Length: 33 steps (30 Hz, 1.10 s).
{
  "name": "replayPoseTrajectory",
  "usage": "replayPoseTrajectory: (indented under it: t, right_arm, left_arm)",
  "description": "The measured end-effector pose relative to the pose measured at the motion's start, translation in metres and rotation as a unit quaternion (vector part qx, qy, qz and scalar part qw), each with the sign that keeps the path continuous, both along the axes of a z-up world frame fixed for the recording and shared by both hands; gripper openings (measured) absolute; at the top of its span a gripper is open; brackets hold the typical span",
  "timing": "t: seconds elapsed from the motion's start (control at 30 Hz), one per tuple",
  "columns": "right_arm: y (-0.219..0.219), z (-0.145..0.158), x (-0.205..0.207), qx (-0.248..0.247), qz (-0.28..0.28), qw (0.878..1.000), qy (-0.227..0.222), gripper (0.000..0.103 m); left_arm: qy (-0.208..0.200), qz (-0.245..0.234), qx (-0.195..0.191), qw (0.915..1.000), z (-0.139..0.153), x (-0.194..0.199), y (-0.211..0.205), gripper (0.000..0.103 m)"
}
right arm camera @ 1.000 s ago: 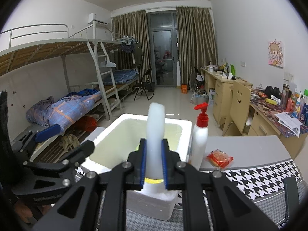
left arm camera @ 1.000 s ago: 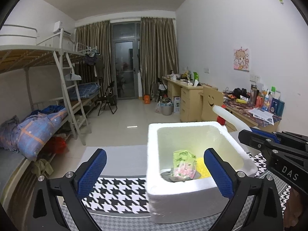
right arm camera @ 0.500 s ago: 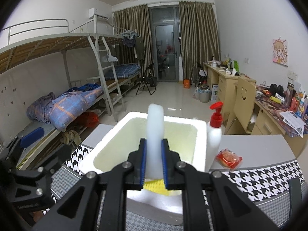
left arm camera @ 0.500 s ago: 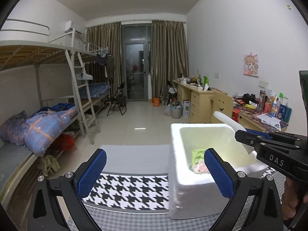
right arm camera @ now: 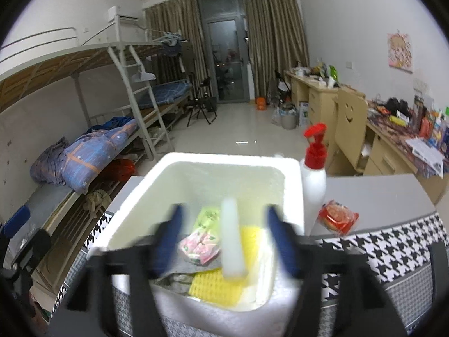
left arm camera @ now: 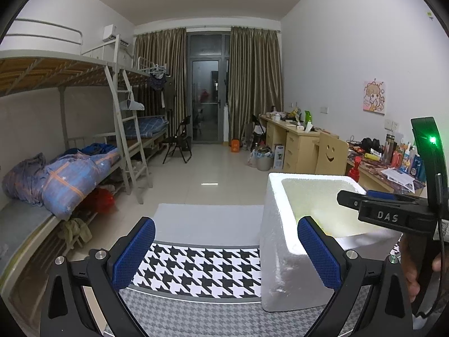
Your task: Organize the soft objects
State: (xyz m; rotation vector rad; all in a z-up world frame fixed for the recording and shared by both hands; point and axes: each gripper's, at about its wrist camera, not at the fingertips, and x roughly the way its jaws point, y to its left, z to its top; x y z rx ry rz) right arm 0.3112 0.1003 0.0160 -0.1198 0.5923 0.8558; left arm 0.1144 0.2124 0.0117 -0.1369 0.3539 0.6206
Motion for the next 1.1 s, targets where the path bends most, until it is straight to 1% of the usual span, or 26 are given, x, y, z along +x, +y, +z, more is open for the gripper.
replayPoseTrajectory:
  t: [0.03,0.27,0.4,0.53,0.67,0.83,0.93,1.1]
  right_arm:
    - [-0.003,0.001,-0.001,0.007,-0.002,1.0,-0.002,0.08]
    - [-0.012,0.006,-0.014,0.003,0.004,1.0,-0.016,0.082]
    - [-0.021,0.009,-0.023,0.002,0.004,1.0,-0.027,0.083]
    - [-0.033,0.013,-0.03,0.014,0.004,0.999,-0.036,0.087]
    - [-0.04,0.015,-0.038,0.016,0.004,0.999,-0.045,0.092]
    - [-0.05,0.018,-0.049,0.025,0.017,0.998,-0.057,0.092]
    - [-0.055,0.02,-0.056,0.019,0.023,0.997,-0.072,0.093]
    - [-0.069,0.021,-0.065,0.027,0.031,0.997,-0.072,0.093]
  left_arm:
    - [0.002,0.0,0.001,1.0,0.0,0.001,0.0,0.102]
    - [0.003,-0.005,0.002,1.0,-0.002,-0.007,-0.005,0.102]
    - [0.005,-0.009,-0.001,0.9999,0.0,-0.003,-0.011,0.102]
    - [0.003,-0.009,0.001,1.0,0.004,-0.007,-0.018,0.102]
    - [0.002,-0.009,0.002,1.0,0.007,-0.007,-0.025,0.102]
    - [-0.002,-0.011,0.007,0.9999,0.012,-0.009,-0.037,0.102]
    - [-0.002,-0.01,0.007,0.9999,0.013,-0.012,-0.044,0.102]
    - [-0.005,-0.013,0.013,0.9998,0.014,-0.02,-0.061,0.102]
